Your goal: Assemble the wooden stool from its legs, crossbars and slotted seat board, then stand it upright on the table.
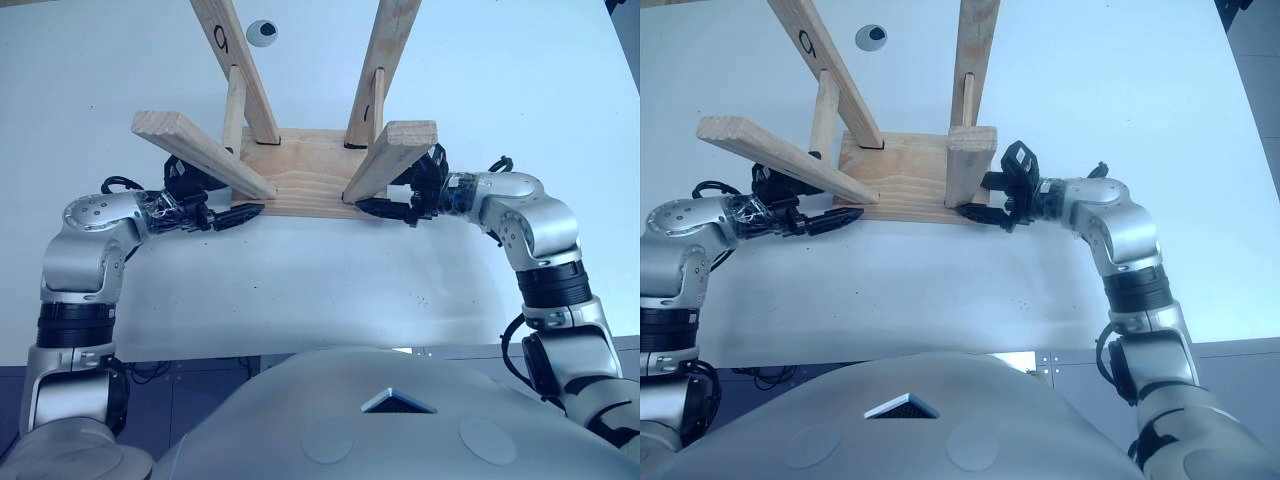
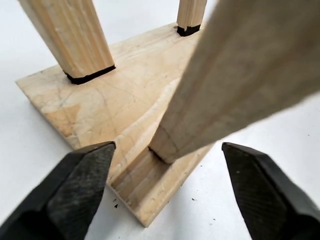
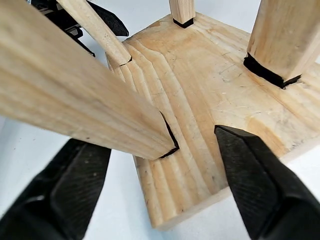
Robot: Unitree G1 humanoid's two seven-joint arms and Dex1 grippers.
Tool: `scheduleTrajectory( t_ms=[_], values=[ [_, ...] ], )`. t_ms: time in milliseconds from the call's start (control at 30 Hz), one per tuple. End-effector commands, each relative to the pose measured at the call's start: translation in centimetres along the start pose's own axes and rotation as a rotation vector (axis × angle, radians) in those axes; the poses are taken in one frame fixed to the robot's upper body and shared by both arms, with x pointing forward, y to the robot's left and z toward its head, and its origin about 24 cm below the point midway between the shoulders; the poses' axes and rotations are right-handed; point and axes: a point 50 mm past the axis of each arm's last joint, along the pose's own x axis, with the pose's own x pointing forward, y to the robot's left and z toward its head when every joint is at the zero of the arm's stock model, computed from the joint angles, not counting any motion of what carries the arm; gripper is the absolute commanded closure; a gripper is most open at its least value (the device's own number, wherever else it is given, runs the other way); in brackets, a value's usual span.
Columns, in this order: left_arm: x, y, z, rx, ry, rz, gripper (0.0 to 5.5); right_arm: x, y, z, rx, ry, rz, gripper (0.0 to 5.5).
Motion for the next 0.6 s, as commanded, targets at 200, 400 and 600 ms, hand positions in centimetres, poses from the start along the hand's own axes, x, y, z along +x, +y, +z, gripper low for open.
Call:
scheduleTrajectory(
  t_ms=[200, 400, 600],
  values=[
    [0.2, -0.2, 1.0, -0.081, -0.014, -0.060, 3.01, 0.2, 0.4, 1.1, 0.065, 0.007, 0.101, 3.34],
    [-0.2, 0.1, 1.3, -0.184, 0.024, -0.051, 3.79, 0.0, 0.6, 2.3, 0.136, 0.008, 0.179, 3.83],
    [-1.3, -1.6, 2.2, -0.340, 0.052, -0.150, 3.86, -1.0, 0.8, 4.0, 0.287, -0.029, 0.283, 3.93]
  ],
)
